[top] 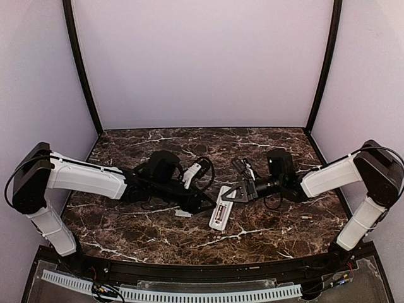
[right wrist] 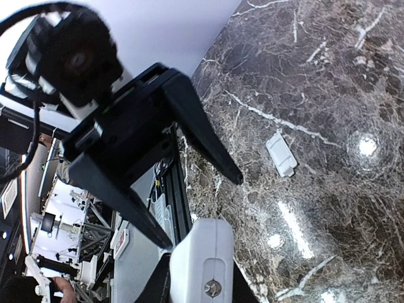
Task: Load the batteries into the remote control
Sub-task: Press the battery in the battery compartment, then pass from the right arm to the left
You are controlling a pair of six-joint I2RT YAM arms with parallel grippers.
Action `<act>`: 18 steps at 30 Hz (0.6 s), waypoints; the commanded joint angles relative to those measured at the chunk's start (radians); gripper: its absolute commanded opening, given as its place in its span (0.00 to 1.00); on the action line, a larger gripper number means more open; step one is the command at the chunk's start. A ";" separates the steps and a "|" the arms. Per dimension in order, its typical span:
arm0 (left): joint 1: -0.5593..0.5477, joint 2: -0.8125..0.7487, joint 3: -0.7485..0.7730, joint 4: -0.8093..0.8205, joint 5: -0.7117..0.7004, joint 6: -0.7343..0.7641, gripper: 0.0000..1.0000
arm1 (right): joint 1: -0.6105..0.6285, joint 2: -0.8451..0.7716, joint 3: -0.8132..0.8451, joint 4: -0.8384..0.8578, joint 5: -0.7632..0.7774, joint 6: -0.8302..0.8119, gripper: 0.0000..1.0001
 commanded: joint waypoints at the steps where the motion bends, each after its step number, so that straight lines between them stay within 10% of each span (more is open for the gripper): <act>1: 0.056 -0.035 -0.041 0.193 0.257 -0.123 0.59 | -0.004 -0.057 -0.003 0.039 -0.077 -0.072 0.00; 18: 0.055 0.049 -0.038 0.300 0.435 -0.208 0.41 | 0.004 -0.099 0.043 0.005 -0.102 -0.115 0.00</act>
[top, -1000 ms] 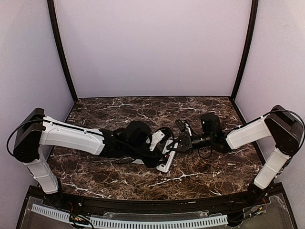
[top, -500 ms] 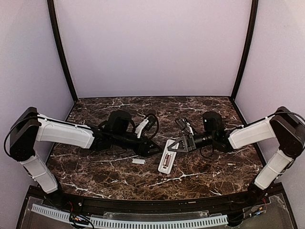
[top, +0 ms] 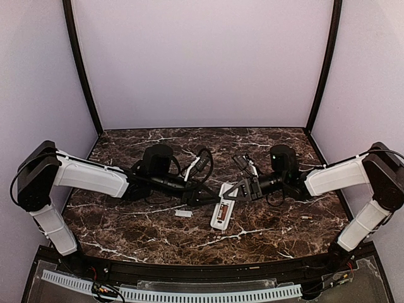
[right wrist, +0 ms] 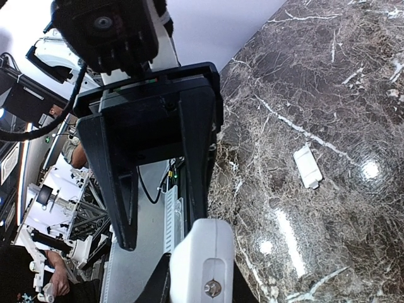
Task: Load the batteries into the remote control
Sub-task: Pass from the right arm to the left
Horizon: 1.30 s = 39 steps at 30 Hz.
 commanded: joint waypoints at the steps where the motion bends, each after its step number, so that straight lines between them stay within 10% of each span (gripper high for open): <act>1: -0.005 0.026 -0.014 -0.012 0.028 -0.002 0.41 | 0.003 -0.036 0.036 0.022 -0.018 -0.012 0.00; 24: -0.019 0.070 -0.009 0.098 0.083 -0.068 0.17 | 0.020 -0.043 0.077 -0.050 -0.005 -0.044 0.04; 29: -0.017 0.066 -0.021 0.137 0.077 -0.087 0.06 | 0.013 -0.061 0.070 -0.107 0.019 -0.048 0.20; 34: -0.012 0.075 -0.032 0.166 0.071 -0.110 0.02 | -0.055 -0.128 0.036 -0.228 0.105 -0.051 0.58; 39: 0.005 0.070 -0.055 0.180 0.043 -0.111 0.02 | -0.145 -0.265 0.017 -0.512 0.337 -0.076 0.64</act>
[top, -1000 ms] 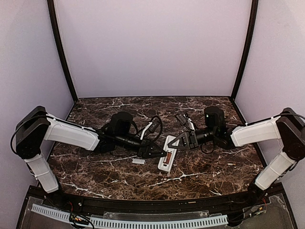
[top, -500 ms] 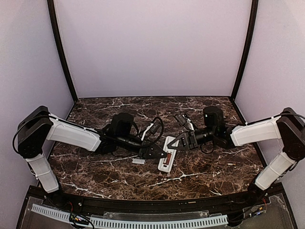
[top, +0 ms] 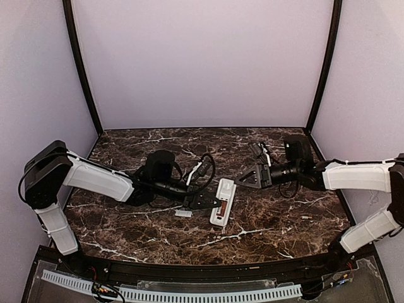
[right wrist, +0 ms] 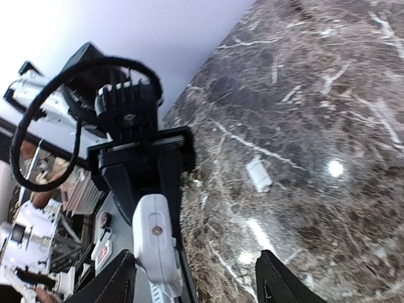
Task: Load the batteries into the remote control
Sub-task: Pass from the right arm to the left, then pick up the battery at the center of the board.
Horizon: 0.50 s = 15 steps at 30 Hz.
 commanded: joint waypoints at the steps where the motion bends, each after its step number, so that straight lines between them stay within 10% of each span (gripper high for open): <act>1: 0.014 -0.005 -0.031 0.050 -0.018 -0.009 0.02 | -0.069 -0.136 -0.016 -0.327 0.291 -0.022 0.64; 8: 0.020 -0.010 -0.046 0.059 -0.073 -0.010 0.02 | -0.089 -0.350 -0.033 -0.852 0.747 0.063 0.63; 15: 0.022 -0.002 -0.055 0.093 -0.088 -0.035 0.02 | -0.097 -0.294 -0.041 -1.063 0.809 0.153 0.61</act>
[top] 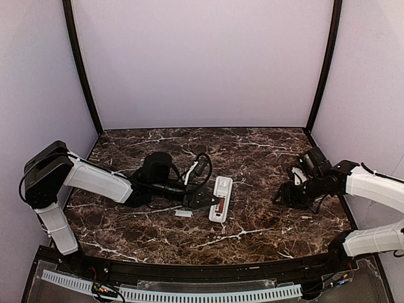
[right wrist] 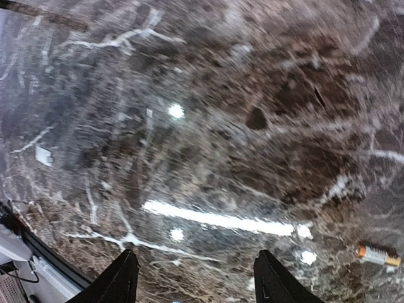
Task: Load the batteries into the remote control
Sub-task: Pick up the battery at the center of the board.
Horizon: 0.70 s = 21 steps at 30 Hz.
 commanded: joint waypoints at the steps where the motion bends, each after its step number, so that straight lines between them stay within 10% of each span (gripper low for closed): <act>1: 0.004 -0.003 -0.018 0.054 -0.018 -0.012 0.02 | -0.003 0.032 -0.019 -0.211 0.121 0.117 0.61; 21: 0.016 -0.032 -0.037 0.092 -0.034 0.006 0.04 | -0.006 -0.133 -0.131 -0.318 0.340 0.679 0.85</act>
